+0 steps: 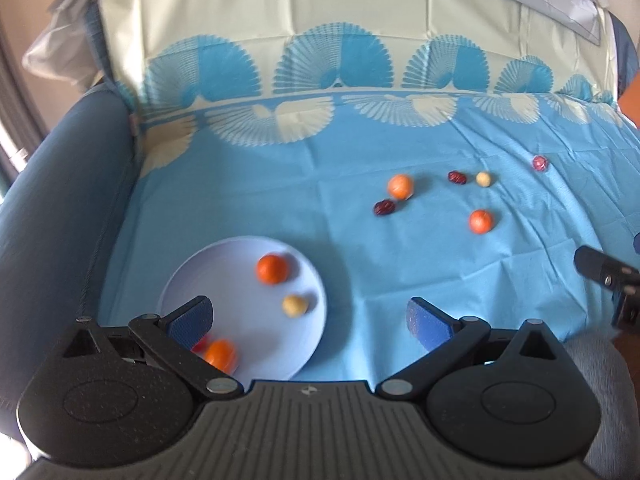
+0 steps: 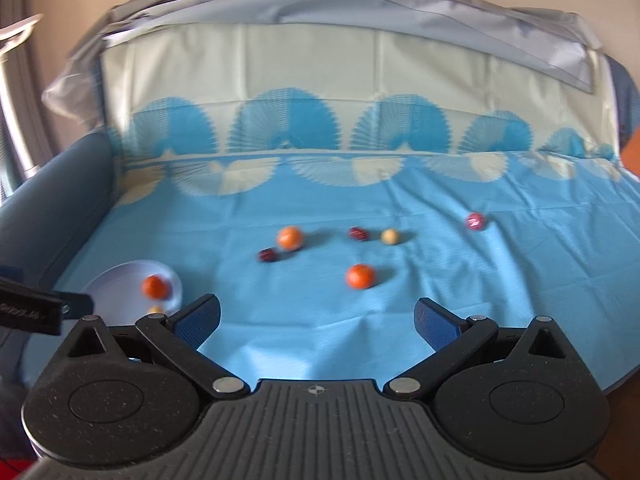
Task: Organize fruits
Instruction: 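Grasp a dark red date with the left tool while the right tool grasps the pink lychee, then carry the date and lychee over the plate with both tools, then open both tools to drop the date and lychee onto the plate, then withdraw both open tools up and away from the plate, then move the left tool toward a tangerine while the right tool approaches a longan, then grasp the tangerine with the left tool while the right tool grasps the tan longan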
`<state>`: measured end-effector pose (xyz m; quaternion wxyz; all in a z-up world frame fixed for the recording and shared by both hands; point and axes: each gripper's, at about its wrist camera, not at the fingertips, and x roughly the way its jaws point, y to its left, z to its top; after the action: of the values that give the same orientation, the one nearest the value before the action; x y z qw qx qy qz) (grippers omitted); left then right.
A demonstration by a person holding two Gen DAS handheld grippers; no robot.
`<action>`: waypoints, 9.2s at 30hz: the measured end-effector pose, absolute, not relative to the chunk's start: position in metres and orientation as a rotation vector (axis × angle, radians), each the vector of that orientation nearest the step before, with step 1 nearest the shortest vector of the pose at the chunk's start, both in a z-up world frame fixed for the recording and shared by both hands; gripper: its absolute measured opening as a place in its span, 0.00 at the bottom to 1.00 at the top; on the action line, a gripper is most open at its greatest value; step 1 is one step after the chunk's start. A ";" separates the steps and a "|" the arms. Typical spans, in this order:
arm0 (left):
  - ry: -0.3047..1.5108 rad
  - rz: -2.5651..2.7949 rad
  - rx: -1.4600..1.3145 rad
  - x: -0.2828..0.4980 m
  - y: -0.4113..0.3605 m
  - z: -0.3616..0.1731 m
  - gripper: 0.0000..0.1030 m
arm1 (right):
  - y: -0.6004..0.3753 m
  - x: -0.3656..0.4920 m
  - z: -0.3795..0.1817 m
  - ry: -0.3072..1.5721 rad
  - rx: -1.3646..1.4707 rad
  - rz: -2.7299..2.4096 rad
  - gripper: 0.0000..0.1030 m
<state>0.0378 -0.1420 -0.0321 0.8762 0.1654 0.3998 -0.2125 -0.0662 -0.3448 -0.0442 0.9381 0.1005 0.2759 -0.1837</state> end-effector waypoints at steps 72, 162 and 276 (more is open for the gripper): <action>0.841 -0.345 0.165 -0.069 0.018 0.033 0.32 | -0.208 -0.129 -0.001 0.479 0.183 0.013 0.31; 1.013 -0.176 0.230 0.063 0.009 -0.058 1.00 | -0.176 0.006 -0.073 0.797 0.076 0.125 0.94; 0.974 -0.610 0.308 0.160 -0.270 -0.093 0.38 | -0.486 0.092 -0.126 0.560 0.223 -0.401 0.26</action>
<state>0.1604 -0.2696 -0.0928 0.8283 0.1449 0.4587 -0.2872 0.0920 -0.4861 -0.1262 0.9353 0.1089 0.2737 -0.1962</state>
